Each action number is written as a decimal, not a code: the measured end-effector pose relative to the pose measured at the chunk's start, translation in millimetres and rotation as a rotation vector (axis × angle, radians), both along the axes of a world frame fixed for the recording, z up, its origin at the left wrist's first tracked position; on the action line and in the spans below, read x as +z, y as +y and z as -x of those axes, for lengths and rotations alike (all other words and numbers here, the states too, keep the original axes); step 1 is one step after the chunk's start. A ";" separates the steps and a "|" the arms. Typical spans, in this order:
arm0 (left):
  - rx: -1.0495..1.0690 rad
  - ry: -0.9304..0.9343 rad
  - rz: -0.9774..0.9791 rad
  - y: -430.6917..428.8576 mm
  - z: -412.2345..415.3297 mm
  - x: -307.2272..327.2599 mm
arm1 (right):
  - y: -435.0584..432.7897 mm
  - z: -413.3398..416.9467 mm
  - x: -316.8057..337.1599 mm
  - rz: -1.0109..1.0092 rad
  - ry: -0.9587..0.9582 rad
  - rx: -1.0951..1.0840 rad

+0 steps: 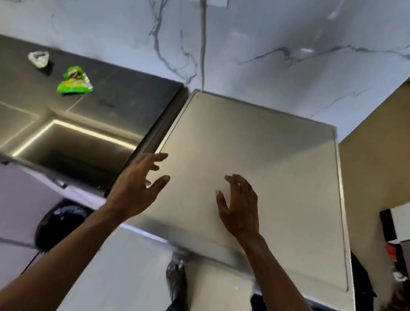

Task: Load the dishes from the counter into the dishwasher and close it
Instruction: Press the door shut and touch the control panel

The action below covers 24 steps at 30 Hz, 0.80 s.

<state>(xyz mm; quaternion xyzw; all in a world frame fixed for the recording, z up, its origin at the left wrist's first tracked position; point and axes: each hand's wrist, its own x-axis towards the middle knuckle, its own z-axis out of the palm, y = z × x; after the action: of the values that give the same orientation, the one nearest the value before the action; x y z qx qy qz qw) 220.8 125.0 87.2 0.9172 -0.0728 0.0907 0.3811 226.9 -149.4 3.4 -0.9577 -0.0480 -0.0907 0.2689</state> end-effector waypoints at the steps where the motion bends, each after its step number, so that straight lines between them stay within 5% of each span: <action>1: 0.027 0.028 0.029 2.1 27.6 -11.7 | 9.3 25.7 -5.6 0.018 0.031 0.048; 8: 0.326 0.303 0.284 -12.8 178.3 -100.8 | 27.4 86.5 -33.1 0.388 0.094 0.189; 14: 0.285 0.622 0.333 -28.1 202.7 -146.1 | 33.4 88.3 -38.0 0.461 0.036 0.171; 24: 0.370 0.625 0.608 -33.0 179.1 -146.8 | 34.9 89.9 -35.2 0.478 0.047 0.152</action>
<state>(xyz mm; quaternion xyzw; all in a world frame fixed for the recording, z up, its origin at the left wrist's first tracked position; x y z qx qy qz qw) 41.7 92.0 -59.6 0.7449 0.2398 -0.1059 0.6135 137.0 -114.5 -31.8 -0.9895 -0.1339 -0.0340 0.0419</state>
